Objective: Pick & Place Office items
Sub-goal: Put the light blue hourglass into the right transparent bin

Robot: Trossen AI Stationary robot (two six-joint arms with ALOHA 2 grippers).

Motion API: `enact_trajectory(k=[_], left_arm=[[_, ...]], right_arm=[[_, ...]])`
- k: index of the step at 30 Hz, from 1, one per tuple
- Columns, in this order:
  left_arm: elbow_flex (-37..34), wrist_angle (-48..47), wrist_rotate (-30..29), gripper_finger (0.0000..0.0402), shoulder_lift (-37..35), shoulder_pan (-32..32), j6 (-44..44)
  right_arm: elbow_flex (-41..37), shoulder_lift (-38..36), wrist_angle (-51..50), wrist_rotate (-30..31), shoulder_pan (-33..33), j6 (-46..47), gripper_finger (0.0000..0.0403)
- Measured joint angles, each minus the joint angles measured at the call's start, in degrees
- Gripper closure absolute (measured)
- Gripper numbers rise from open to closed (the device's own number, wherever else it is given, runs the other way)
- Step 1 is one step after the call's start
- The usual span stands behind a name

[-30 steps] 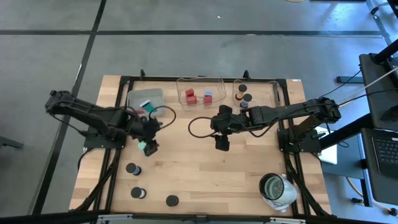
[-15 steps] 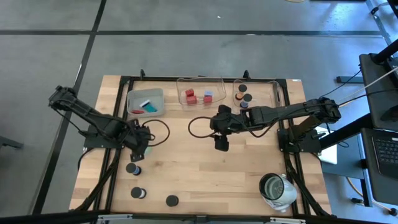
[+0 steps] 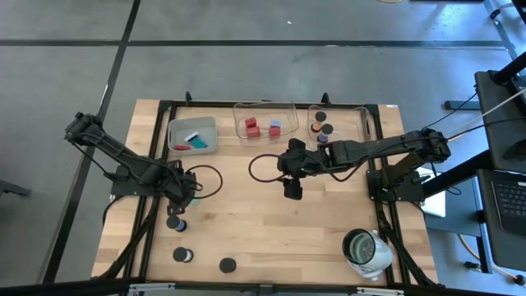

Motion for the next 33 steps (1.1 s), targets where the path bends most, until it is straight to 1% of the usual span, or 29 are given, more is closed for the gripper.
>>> enact_trajectory(k=[4,11,15,21,26,33], left_arm=[[-2.3,1.5,1.2,0.0115,0.0,0.1,-0.1],[-2.4,5.7,0.3,0.0115,0.0,0.1,1.4],[-2.4,7.8,-1.5,0.0115,0.0,0.1,3.3],[-2.4,8.0,-3.5,0.0118,0.0,0.1,3.4],[-2.4,7.9,-2.7,0.0144,0.0,0.1,3.0],[-2.4,7.9,-2.6,0.0205,0.0,0.1,2.9]], right_arm=[[0.0,0.0,0.0,-0.1,0.0,-0.3,0.0140],[0.0,0.0,0.0,-0.3,0.0,-0.7,0.0140],[0.0,0.0,0.1,-0.3,0.0,0.1,0.0140],[0.0,0.0,0.1,-0.3,0.0,0.8,0.0140],[0.0,0.0,0.1,-0.3,0.0,0.8,0.0140],[0.0,0.0,0.1,-0.3,0.0,0.8,0.0140]])
